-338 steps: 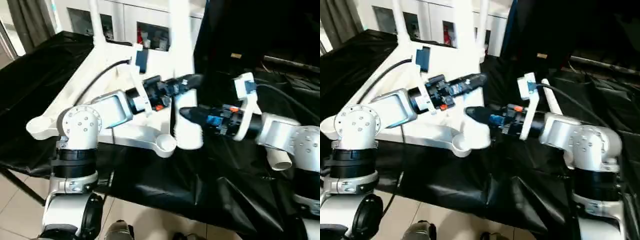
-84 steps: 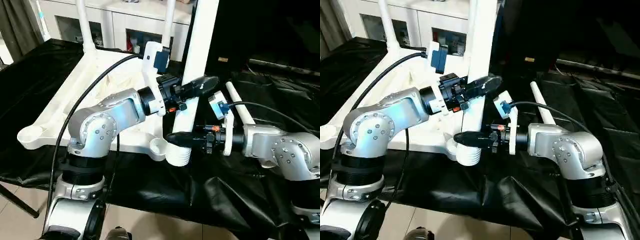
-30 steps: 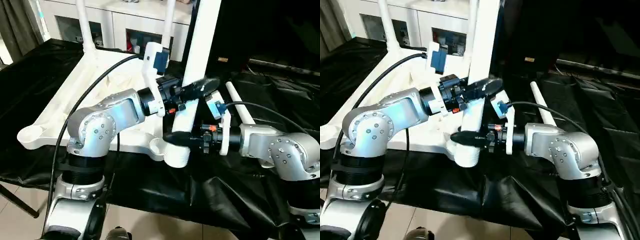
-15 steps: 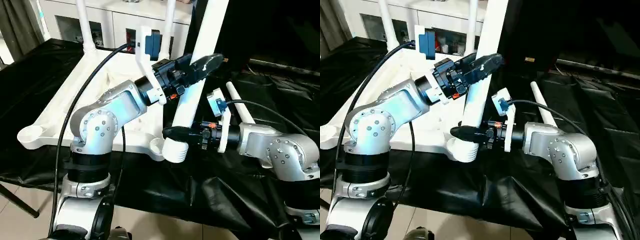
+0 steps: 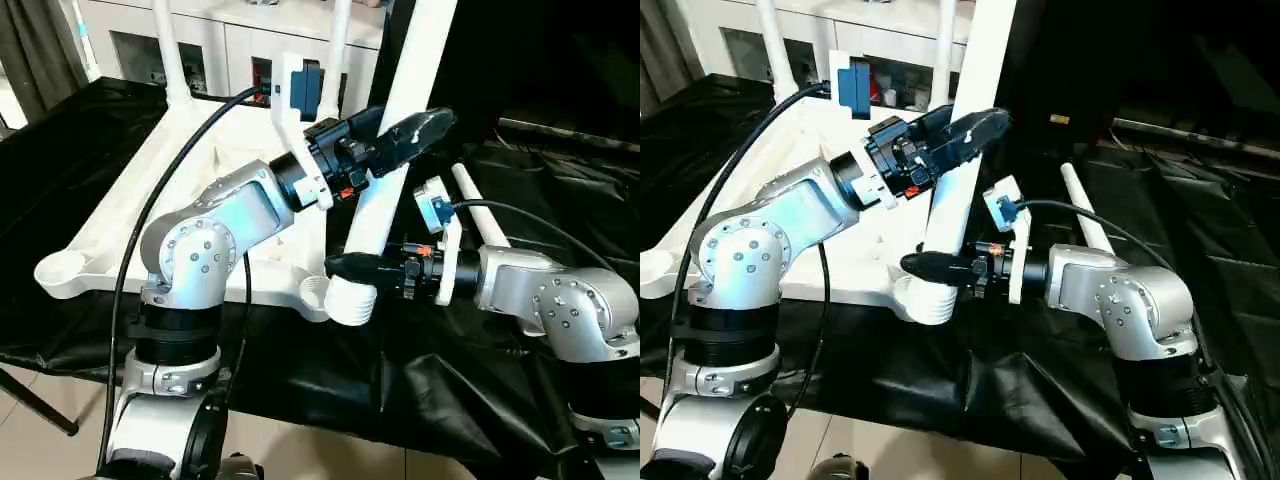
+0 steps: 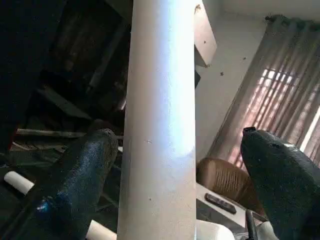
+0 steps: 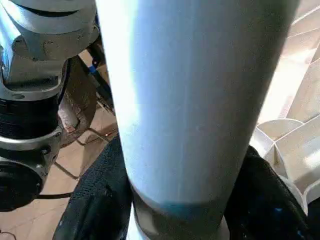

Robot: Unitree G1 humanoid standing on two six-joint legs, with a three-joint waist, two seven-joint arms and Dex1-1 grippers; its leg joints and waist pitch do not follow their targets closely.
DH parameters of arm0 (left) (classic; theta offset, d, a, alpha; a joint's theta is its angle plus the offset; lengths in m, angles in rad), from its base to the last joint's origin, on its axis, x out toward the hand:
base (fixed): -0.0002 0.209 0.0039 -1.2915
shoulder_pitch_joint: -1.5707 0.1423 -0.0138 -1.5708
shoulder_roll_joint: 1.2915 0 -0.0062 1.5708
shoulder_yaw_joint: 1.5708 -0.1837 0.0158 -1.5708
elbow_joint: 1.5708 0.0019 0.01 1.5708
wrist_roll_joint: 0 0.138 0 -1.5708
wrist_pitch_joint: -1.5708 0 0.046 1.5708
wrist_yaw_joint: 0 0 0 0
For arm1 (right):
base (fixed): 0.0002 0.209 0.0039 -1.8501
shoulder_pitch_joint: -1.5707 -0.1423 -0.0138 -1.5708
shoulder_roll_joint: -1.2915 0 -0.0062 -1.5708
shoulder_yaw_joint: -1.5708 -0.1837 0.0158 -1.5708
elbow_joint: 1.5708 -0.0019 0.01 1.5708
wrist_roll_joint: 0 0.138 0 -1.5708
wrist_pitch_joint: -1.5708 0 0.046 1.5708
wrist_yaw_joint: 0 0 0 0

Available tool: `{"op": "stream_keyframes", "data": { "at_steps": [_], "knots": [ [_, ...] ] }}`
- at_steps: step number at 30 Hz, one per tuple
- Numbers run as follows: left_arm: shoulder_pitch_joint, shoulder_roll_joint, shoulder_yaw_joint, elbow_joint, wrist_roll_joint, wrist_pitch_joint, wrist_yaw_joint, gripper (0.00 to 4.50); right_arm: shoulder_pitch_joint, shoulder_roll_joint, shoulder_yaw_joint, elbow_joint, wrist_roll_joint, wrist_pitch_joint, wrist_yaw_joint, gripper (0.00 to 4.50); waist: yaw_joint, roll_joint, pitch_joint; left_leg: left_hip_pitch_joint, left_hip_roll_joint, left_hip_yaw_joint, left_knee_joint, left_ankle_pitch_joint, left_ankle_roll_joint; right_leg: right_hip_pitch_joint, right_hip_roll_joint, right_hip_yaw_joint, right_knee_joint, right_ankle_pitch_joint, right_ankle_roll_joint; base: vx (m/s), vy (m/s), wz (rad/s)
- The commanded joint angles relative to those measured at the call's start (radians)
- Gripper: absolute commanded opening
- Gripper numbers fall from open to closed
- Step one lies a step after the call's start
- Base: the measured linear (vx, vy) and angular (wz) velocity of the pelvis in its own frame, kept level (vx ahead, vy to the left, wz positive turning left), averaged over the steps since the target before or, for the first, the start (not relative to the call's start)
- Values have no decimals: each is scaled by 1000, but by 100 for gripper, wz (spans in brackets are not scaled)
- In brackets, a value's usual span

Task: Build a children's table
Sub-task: Pick table leg, then insert table leg to table base

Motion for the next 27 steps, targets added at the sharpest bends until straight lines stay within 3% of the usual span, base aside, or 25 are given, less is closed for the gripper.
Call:
{"op": "stream_keyframes", "data": {
  "at_steps": [1,2,3,5,9,10,12,15,16,19,20,21,22,23,25,27],
  "knots": [
    [15,50,-3,16,43,-88,-64,450,40,14,-35,-11,-79,-119,-79,194,1,15,-69,31,38,-16,-78,-260,-86,28,-67,53,-91,-262,-94,0,0,0],
    [40,113,-22,24,74,-97,-121,450,65,18,-33,-24,-138,-192,-118,194,1,10,-67,31,39,-15,-79,-269,-90,22,-70,53,-102,-281,-82,0,0,0],
    [56,156,-35,34,94,-97,-157,450,82,17,-30,-34,-172,-235,-137,193,-4,5,-70,30,34,-15,-81,-264,-102,25,-64,51,-95,-293,-61,0,0,0],
    [63,179,-41,40,102,-93,-175,450,89,16,-27,-38,-189,-254,-145,193,-9,6,-71,32,34,-15,-83,-259,-108,25,-59,52,-90,-273,-56,0,0,0],
    [57,186,-6,71,88,-82,-166,450,89,19,-16,-42,-186,-260,-130,193,-11,10,-73,36,38,-14,-80,-274,-93,22,-61,52,-81,-219,-115,0,0,0],
    [58,191,3,88,98,-92,-154,450,89,22,-11,-44,-187,-264,-129,193,-9,6,-72,36,39,-12,-80,-271,-88,24,-62,53,-80,-209,-126,0,0,0],
    [57,196,0,103,114,-113,-142,450,92,23,-6,-43,-197,-277,-132,193,-9,7,-71,33,38,-12,-81,-267,-83,26,-62,53,-80,-208,-126,0,0,0],
    [56,221,-34,147,201,-175,-105,450,95,18,22,-5,-281,-351,-170,193,-9,7,-70,33,37,-13,-81,-272,-89,25,-63,55,-85,-234,-98,0,0,0],
    [65,248,-79,158,280,-216,-102,450,90,23,37,37,-351,-400,-222,193,-9,7,-70,34,38,-15,-84,-279,-94,23,-63,55,-88,-256,-80,0,0,0],
    [78,250,-85,141,306,-240,-104,450,86,22,60,70,-411,-436,-260,193,-11,11,-70,36,39,-16,-84,-281,-107,21,-65,55,-86,-258,-92,0,0,0],
    [79,223,-44,78,242,-216,-108,450,82,32,84,96,-459,-463,-303,193,-11,11,-71,39,39,-14,-83,-283,-107,20,-63,55,-85,-248,-99,0,0,0],
    [78,215,-33,61,223,-209,-107,450,81,35,88,100,-467,-468,-313,193,-11,8,-72,33,40,-15,-82,-265,-109,24,-67,54,-76,-211,-126,0,0,0],
    [78,215,-33,61,223,-209,-107,450,81,35,88,100,-467,-468,-313,193,-11,9,-73,36,39,-11,-80,-256,-103,23,-63,54,-75,-181,-144,0,0,0],
    [75,206,-42,37,214,-198,-100,450,83,48,94,96,-469,-471,-317,193,-12,1,-73,35,39,-10,-79,-255,-95,24,-63,54,-74,-173,-147,0,0,0],
    [70,175,-65,23,198,-187,-89,450,85,65,104,85,-471,-470,-316,193,-14,2,-72,29,37,-9,-78,-239,-73,27,-61,55,-73,-169,-143,0,0,0],
    [68,155,-64,22,180,-179,-83,450,84,68,108,86,-474,-473,-315,193,-12,2,-71,31,36,-8,-75,-237,-69,26,-62,56,-74,-171,-143,0,0,0]
  ]
}}
